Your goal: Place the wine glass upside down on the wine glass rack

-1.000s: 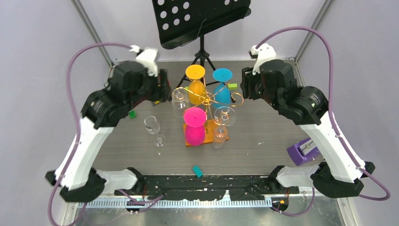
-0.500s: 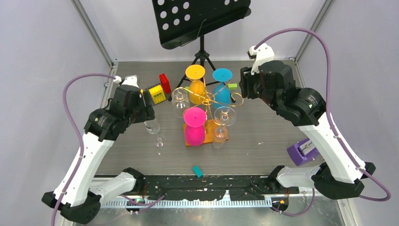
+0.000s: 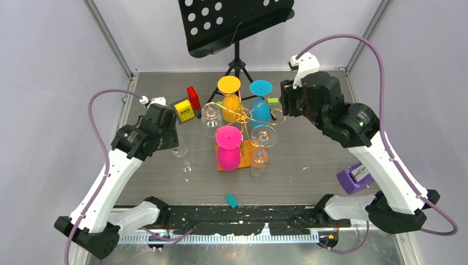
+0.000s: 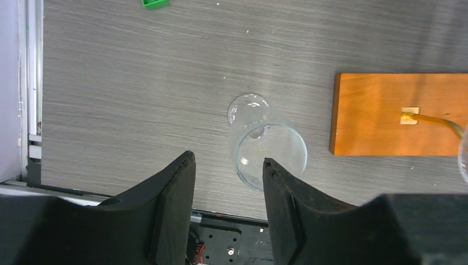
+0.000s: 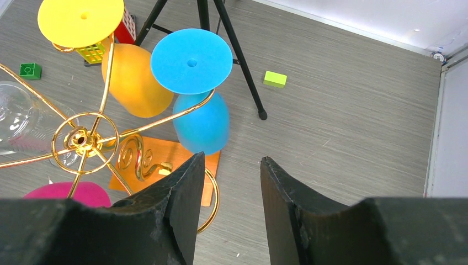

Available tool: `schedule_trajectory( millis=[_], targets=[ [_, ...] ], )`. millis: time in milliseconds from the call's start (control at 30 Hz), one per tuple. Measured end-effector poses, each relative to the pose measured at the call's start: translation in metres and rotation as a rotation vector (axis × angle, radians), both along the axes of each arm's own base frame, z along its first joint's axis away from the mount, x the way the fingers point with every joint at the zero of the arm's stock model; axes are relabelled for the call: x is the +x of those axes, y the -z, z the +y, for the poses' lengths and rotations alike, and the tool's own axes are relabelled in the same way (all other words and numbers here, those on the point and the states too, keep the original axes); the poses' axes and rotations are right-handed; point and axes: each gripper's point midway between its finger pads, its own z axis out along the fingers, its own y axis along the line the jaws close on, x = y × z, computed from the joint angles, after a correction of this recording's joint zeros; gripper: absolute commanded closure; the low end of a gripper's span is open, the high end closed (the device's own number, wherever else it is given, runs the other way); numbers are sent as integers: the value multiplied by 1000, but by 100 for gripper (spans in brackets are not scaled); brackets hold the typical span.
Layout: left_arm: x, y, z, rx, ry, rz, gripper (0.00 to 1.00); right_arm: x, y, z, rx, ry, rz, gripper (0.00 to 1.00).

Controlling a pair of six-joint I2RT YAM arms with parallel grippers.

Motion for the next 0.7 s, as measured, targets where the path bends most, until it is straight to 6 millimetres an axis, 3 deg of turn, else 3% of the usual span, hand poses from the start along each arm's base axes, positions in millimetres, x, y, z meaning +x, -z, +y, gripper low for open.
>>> schedule_trajectory(
  millis=[300,700],
  targets=[
    [2,23,1,36,-12,70,59,0,3,0,-12,-2,5,51],
    [11,32,1,61,-17,96,82,2,8,1,-27,-5,11,52]
  ],
)
